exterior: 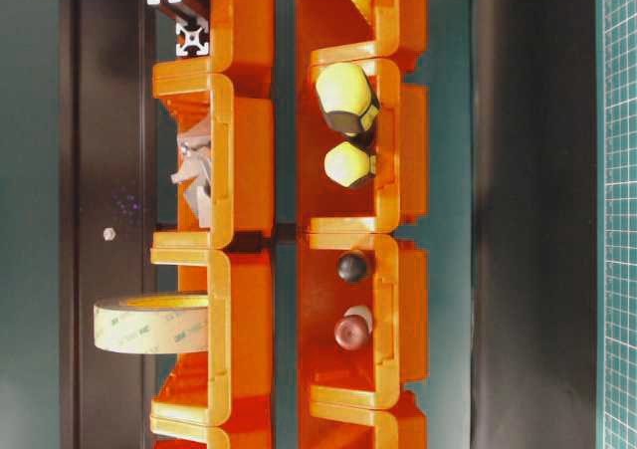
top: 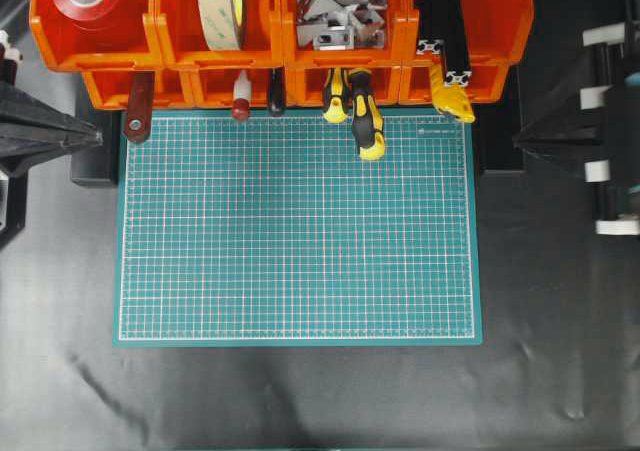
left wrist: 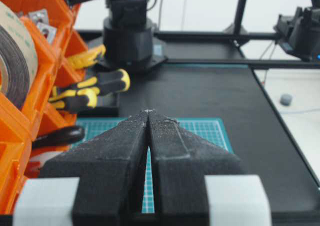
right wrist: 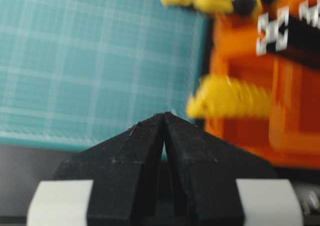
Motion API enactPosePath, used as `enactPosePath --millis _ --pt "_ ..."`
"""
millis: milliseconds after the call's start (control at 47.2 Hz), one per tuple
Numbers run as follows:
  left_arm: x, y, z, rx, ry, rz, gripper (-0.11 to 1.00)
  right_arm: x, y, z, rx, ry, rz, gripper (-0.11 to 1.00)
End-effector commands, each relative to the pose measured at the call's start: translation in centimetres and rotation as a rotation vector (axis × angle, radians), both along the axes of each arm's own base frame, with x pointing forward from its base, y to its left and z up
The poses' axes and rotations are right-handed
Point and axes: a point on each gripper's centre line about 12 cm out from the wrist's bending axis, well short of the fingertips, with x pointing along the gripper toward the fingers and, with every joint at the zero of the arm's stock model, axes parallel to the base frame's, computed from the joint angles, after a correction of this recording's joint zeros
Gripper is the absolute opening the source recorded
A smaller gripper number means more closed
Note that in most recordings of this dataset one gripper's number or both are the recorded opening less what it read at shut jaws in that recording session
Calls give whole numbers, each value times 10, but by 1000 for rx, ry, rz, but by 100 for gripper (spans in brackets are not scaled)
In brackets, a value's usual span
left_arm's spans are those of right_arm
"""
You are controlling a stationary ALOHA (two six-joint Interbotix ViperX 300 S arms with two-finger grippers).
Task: Pick cutter from container rack with right arm.
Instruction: 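Move the right gripper toward the yellow cutter on the rack, then close the right gripper on the yellow cutter in the rack bin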
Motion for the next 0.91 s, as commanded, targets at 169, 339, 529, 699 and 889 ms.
enactPosePath --millis 169,339,529,699,889 --pt "0 -1 12 -1 -20 -4 0 -3 12 -1 -302 -52 -150 2" --pt "1 -1 11 -1 -15 -4 0 -10 22 -18 -344 -71 -170 2" --pt "1 -1 11 -1 -15 -4 0 -9 23 -40 -355 -55 -154 2" --pt "0 -1 11 -1 -17 -6 0 -4 19 -57 -358 -45 -130 5" --pt "-1 0 9 0 8 0 0 4 13 -63 -323 -63 -121 47"
